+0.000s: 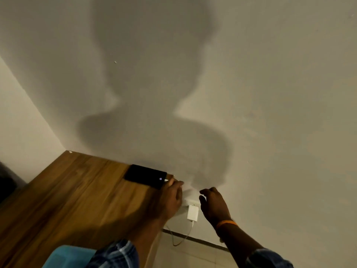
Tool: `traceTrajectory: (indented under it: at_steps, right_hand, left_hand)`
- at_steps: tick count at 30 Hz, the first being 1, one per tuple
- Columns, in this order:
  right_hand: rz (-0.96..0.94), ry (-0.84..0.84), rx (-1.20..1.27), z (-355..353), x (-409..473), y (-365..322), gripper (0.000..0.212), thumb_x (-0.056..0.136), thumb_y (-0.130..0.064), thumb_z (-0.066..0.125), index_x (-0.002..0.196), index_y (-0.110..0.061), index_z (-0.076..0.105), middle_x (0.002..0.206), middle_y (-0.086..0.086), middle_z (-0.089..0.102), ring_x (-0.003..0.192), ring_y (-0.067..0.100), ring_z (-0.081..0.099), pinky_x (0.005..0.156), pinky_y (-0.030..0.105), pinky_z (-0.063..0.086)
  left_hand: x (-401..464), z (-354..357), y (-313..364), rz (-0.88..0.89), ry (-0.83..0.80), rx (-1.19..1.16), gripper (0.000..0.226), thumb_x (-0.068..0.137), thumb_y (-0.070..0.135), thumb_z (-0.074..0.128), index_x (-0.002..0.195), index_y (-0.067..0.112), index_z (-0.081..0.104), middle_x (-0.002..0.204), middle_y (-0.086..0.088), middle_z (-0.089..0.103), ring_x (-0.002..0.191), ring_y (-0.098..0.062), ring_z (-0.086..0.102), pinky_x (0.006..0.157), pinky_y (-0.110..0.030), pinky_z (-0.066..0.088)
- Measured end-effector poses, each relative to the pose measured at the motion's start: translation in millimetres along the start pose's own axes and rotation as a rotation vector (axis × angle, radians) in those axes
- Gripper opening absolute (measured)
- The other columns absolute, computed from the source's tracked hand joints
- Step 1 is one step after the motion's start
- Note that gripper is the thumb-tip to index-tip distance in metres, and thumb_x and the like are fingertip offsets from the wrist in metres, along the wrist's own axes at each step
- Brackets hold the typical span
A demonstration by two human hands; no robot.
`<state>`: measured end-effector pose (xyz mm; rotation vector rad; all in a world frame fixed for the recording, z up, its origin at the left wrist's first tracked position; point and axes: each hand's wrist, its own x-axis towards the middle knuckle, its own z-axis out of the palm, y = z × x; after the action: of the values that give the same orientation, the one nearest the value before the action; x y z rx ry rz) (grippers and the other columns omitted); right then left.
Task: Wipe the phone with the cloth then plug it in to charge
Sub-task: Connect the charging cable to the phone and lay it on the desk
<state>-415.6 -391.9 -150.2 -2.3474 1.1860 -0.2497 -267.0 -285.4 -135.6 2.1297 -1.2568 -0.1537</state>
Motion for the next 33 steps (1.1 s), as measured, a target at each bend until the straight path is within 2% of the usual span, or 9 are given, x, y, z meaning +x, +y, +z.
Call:
traceTrajectory:
  at_steps: [3, 8, 13, 15, 17, 22, 25, 29, 33]
  right_hand:
    - [0.055, -0.023, 0.000, 5.7, -12.8, 26.2, 0.032, 0.100, -0.023, 0.054, 0.130, -0.017, 0.064, 0.126, 0.005, 0.061, 0.115, 0.022, 0.060, 0.095, 0.032, 0.051]
    - [0.155, -0.099, 0.010, 42.3, -20.1, 74.1, 0.034, 0.100, -0.022, 0.055, 0.132, -0.013, 0.063, 0.128, 0.008, 0.062, 0.119, 0.023, 0.060, 0.100, 0.030, 0.048]
    - [0.423, -0.199, 0.226, 102.3, -5.7, 111.1, 0.033, 0.096, -0.017, 0.057, 0.127, -0.010, 0.068, 0.128, 0.009, 0.069, 0.121, 0.025, 0.062, 0.106, 0.030, 0.045]
    - [0.612, -0.204, 0.493, 124.1, 3.1, 118.9, 0.017, 0.087, -0.007, 0.059, 0.090, -0.006, 0.076, 0.093, 0.019, 0.070, 0.094, 0.034, 0.063, 0.089, 0.036, 0.049]
    - [0.742, -0.157, 0.739, 135.2, 10.9, 117.3, 0.021, 0.079, 0.004, 0.056, 0.059, 0.000, 0.057, 0.067, 0.015, 0.045, 0.069, 0.028, 0.042, 0.067, 0.037, 0.038]
    - [0.921, -0.116, 1.108, 150.0, 43.6, 104.6, 0.018, 0.087, 0.013, 0.050, 0.076, 0.000, 0.056, 0.067, 0.010, 0.040, 0.057, 0.019, 0.036, 0.053, 0.032, 0.031]
    - [0.984, -0.095, 1.133, 158.7, 51.1, 111.4, 0.010, 0.092, 0.000, 0.059, 0.084, -0.003, 0.063, 0.081, 0.012, 0.059, 0.074, 0.026, 0.058, 0.070, 0.035, 0.051]
    - [1.089, -0.059, 1.208, 160.7, 51.8, 111.6, 0.004, 0.082, 0.005, 0.067, 0.081, 0.009, 0.068, 0.082, 0.018, 0.057, 0.070, 0.027, 0.053, 0.064, 0.036, 0.052]
    - [1.106, -0.057, 1.229, 159.2, 55.4, 107.1, 0.009, 0.084, 0.005, 0.067, 0.075, 0.006, 0.067, 0.091, 0.024, 0.069, 0.086, 0.036, 0.067, 0.104, 0.058, 0.047]
  left_hand:
    - [-14.5, 41.3, 13.7, 0.070, -0.111, 0.061, 0.032, 0.101, 0.025, 0.049, 0.130, 0.025, 0.062, 0.125, 0.007, 0.061, 0.107, -0.012, 0.062, 0.085, -0.018, 0.048]
    - [-43.0, 120.4, -2.6, 0.005, -0.348, 0.063, 0.040, 0.100, 0.019, 0.050, 0.139, 0.016, 0.053, 0.140, -0.002, 0.054, 0.128, -0.016, 0.053, 0.106, -0.025, 0.046]
    - [-47.4, 181.3, -40.1, -0.162, -0.333, 0.081, 0.036, 0.102, 0.026, 0.046, 0.135, 0.015, 0.053, 0.139, -0.004, 0.053, 0.126, -0.016, 0.054, 0.101, -0.022, 0.046]
    - [-38.4, 197.9, -53.3, -0.307, -0.304, 0.075, 0.037, 0.102, 0.030, 0.048, 0.134, 0.013, 0.053, 0.137, -0.006, 0.053, 0.126, -0.019, 0.053, 0.099, -0.026, 0.048]
    - [-30.2, 207.7, -63.4, -0.413, -0.296, 0.050, 0.041, 0.100, 0.034, 0.052, 0.135, 0.012, 0.052, 0.135, -0.008, 0.055, 0.125, -0.022, 0.054, 0.096, -0.030, 0.049]
    - [-13.6, 225.1, -78.1, -0.493, -0.322, -0.056, 0.041, 0.091, 0.040, 0.063, 0.119, 0.012, 0.064, 0.120, -0.009, 0.066, 0.112, -0.026, 0.063, 0.086, -0.035, 0.055]
    - [-11.9, 231.2, -80.1, -0.511, -0.310, -0.113, 0.038, 0.088, 0.041, 0.066, 0.112, 0.011, 0.069, 0.112, -0.009, 0.070, 0.104, -0.025, 0.067, 0.081, -0.034, 0.058]
    - [-12.8, 228.7, -79.2, -0.517, -0.304, -0.133, 0.040, 0.087, 0.042, 0.068, 0.112, 0.012, 0.070, 0.112, -0.009, 0.072, 0.103, -0.023, 0.068, 0.076, -0.026, 0.055]
    - [-10.1, 224.8, -77.2, -0.515, -0.301, -0.153, 0.041, 0.087, 0.043, 0.069, 0.113, 0.012, 0.071, 0.112, -0.009, 0.072, 0.102, -0.024, 0.069, 0.081, -0.033, 0.059]
